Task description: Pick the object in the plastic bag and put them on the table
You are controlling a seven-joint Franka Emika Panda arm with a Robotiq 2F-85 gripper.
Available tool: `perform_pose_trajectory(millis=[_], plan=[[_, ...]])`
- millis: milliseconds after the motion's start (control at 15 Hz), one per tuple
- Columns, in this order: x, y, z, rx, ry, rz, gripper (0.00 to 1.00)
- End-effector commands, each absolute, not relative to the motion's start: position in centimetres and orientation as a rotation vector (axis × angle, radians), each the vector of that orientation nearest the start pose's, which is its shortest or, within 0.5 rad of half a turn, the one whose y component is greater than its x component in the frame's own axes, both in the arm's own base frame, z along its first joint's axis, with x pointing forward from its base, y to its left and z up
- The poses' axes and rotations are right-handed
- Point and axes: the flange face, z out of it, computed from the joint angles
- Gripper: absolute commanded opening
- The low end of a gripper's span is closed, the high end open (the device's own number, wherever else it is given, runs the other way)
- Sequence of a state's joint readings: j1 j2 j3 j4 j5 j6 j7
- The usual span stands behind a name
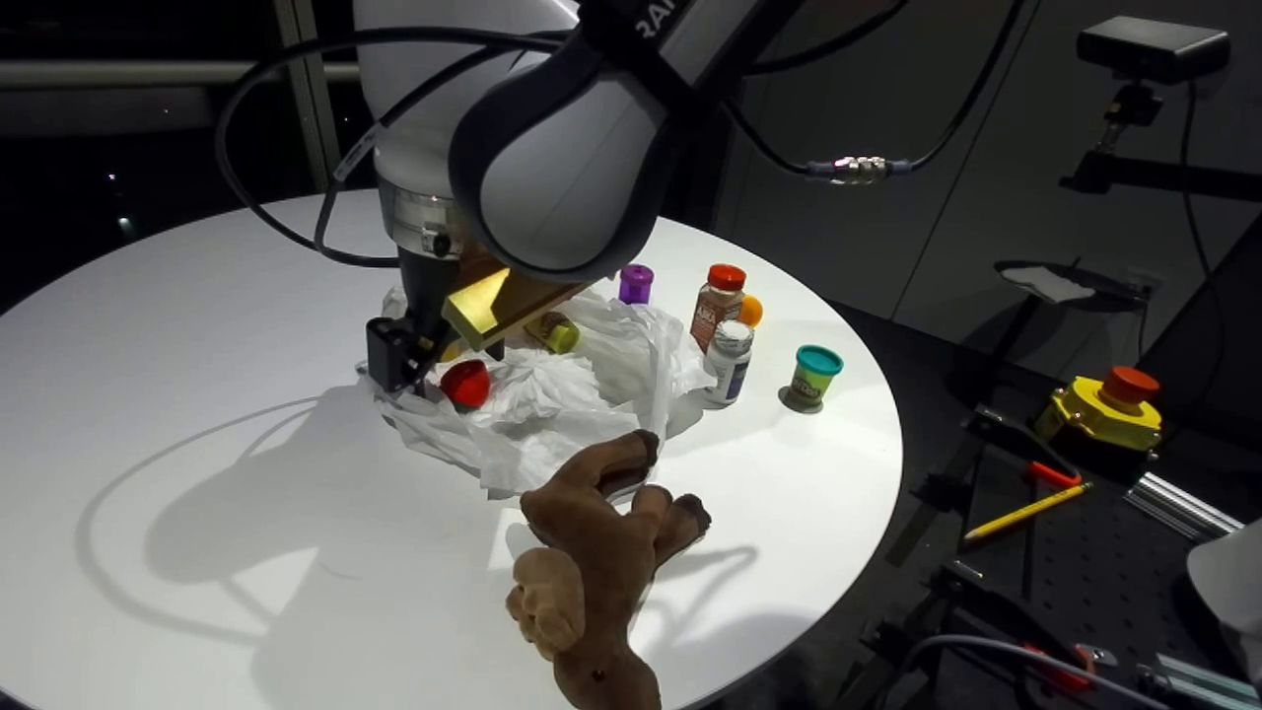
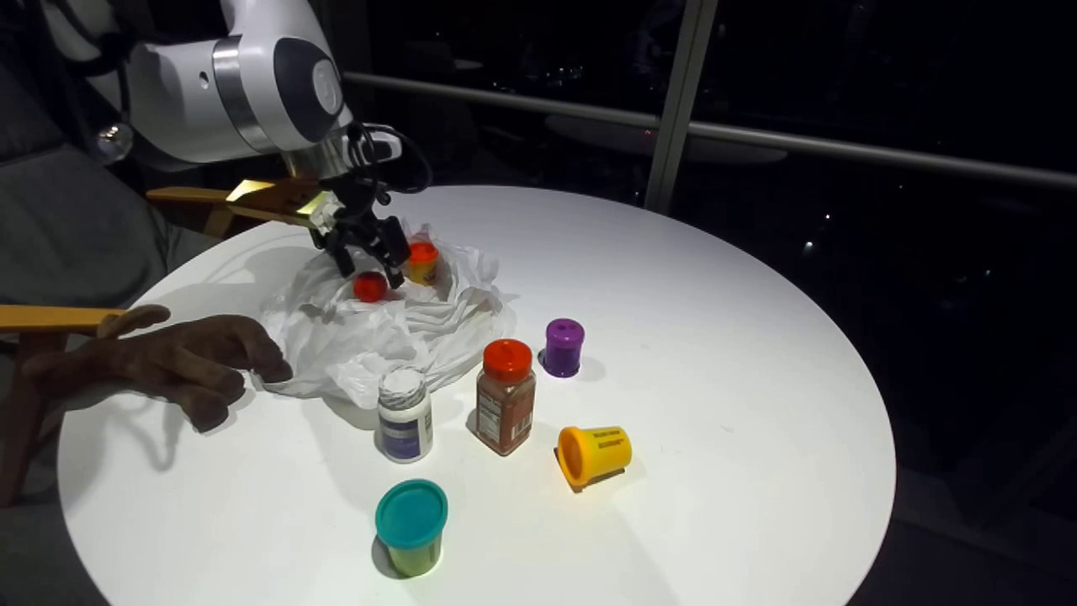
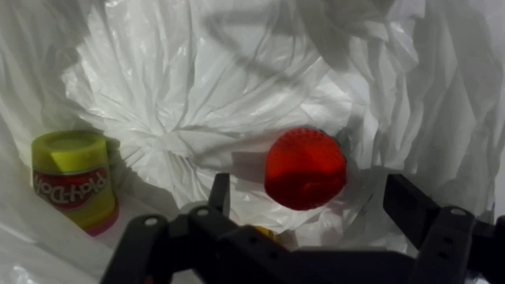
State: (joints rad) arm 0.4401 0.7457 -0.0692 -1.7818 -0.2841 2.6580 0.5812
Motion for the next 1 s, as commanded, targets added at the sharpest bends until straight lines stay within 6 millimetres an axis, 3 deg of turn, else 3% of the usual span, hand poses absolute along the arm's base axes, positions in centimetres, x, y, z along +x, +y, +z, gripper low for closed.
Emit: perform_pose_trajectory(millis=[0, 467, 933], plan=[[61.3, 25.4, 16.7, -3.159, 0.127, -0.42, 1.0], [60.7, 24.1, 19.2, -3.054, 0.561, -0.705, 1.0], [58.4, 23.5, 18.8, -3.199, 0.7, -0.563, 1.0]])
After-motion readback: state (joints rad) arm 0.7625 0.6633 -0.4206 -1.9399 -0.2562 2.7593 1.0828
